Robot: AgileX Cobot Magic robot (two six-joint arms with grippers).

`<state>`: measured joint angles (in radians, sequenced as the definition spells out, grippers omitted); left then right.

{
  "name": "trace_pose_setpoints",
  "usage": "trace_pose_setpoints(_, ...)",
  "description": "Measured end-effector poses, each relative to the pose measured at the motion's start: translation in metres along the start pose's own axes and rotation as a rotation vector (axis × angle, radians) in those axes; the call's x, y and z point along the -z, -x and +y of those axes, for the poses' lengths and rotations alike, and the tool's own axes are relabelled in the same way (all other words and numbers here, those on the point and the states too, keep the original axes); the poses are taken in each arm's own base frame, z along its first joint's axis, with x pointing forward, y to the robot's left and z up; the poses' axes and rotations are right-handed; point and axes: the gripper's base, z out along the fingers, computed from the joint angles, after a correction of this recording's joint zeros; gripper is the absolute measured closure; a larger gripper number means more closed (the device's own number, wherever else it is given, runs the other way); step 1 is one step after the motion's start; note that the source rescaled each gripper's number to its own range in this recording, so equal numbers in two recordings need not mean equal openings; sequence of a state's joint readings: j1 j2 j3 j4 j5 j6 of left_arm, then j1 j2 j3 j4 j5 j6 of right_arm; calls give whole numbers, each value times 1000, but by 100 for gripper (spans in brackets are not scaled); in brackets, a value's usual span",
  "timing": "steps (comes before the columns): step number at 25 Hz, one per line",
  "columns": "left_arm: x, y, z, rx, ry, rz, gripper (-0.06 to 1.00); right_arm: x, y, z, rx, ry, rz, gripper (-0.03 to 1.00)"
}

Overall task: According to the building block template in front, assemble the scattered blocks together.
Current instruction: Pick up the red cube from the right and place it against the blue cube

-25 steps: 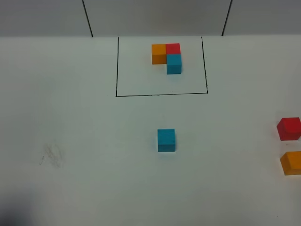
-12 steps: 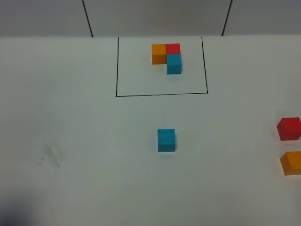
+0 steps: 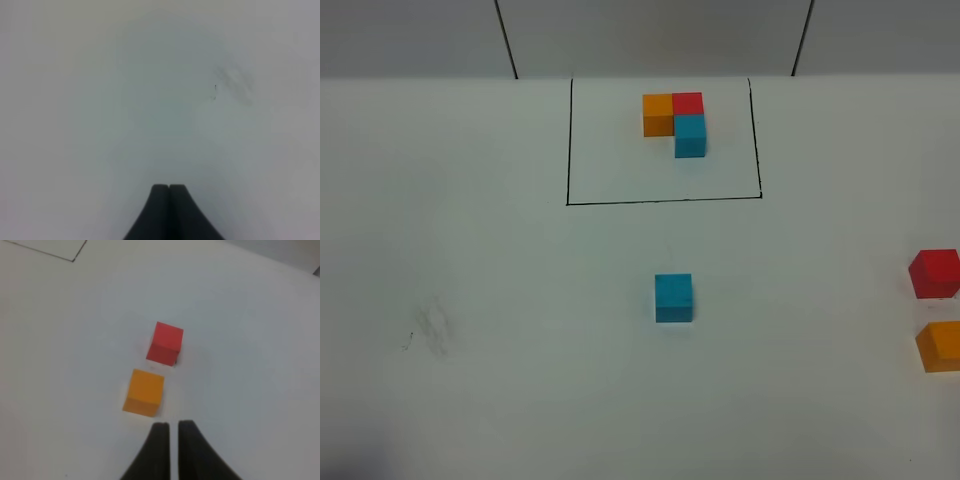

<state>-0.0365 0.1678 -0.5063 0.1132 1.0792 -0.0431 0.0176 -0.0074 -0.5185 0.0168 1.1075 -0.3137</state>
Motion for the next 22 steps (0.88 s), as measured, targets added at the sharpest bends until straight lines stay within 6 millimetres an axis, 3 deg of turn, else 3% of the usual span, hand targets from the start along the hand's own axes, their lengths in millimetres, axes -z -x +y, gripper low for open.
trace_pose_setpoints(10, 18, -17, -1, -25, 13, -163, 94, 0, 0, 0, 0, 0, 0, 97)
trace_pose_setpoints(22, 18, -18, -1, -48, 16, -171, 94, 0, 0, 0, 0, 0, 0, 97)
